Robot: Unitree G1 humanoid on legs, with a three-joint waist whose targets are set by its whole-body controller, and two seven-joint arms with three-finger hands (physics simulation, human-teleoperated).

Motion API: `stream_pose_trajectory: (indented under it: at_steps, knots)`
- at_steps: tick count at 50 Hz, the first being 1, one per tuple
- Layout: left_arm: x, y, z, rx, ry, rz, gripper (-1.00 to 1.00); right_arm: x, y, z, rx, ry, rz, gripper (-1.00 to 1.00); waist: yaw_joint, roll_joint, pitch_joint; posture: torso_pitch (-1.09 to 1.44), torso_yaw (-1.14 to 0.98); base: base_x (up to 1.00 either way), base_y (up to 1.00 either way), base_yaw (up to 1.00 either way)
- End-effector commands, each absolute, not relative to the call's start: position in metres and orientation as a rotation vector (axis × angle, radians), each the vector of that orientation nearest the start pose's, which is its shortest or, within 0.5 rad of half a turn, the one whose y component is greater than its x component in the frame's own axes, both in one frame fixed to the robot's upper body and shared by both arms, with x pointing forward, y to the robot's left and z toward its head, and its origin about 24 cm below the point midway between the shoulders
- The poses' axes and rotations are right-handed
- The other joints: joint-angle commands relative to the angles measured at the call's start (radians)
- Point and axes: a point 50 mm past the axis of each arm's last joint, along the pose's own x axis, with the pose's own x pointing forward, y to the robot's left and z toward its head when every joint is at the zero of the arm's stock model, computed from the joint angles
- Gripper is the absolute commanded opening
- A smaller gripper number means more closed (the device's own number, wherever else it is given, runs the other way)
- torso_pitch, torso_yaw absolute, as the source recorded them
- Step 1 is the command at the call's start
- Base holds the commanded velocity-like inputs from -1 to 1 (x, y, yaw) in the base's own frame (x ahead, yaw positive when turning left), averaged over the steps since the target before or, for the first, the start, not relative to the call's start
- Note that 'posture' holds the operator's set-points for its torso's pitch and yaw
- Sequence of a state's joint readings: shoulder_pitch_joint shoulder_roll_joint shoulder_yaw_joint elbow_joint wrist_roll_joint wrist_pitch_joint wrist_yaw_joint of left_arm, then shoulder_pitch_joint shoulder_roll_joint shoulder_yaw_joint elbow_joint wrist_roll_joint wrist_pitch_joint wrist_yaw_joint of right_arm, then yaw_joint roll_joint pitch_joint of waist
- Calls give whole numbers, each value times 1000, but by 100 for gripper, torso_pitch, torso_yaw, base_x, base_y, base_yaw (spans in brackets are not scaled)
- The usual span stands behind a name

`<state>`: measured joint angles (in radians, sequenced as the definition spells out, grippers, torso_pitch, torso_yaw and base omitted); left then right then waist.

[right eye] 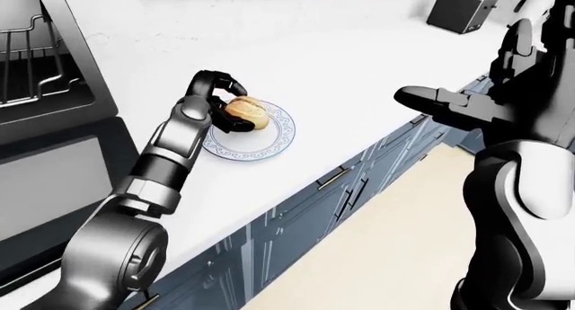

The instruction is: Pick the bread from the top rack and place it on the plate on the counter.

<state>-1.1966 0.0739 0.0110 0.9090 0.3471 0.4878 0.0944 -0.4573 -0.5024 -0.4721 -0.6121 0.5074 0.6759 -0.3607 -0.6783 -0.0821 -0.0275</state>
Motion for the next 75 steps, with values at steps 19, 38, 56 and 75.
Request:
stream_pose_trajectory:
  at_steps: [19,38,56,75]
  knots:
    - [418,93,228,513,29,71,100,232,-258,291,31,-599,-397,100,-4,0,-26,0,-66,0,0,0]
    - [399,80,264,531,-67,39,100,233,-257,287,32,-595,-396,100,-4,0,-21,0,-66,0,0,0]
    - [378,57,337,586,-286,-16,100,233,-257,286,32,-592,-395,100,-3,-1,-16,0,-66,0,0,0]
    - [314,45,413,661,-486,-35,100,233,-254,287,34,-595,-387,100,-5,-3,-4,0,-66,0,0,0]
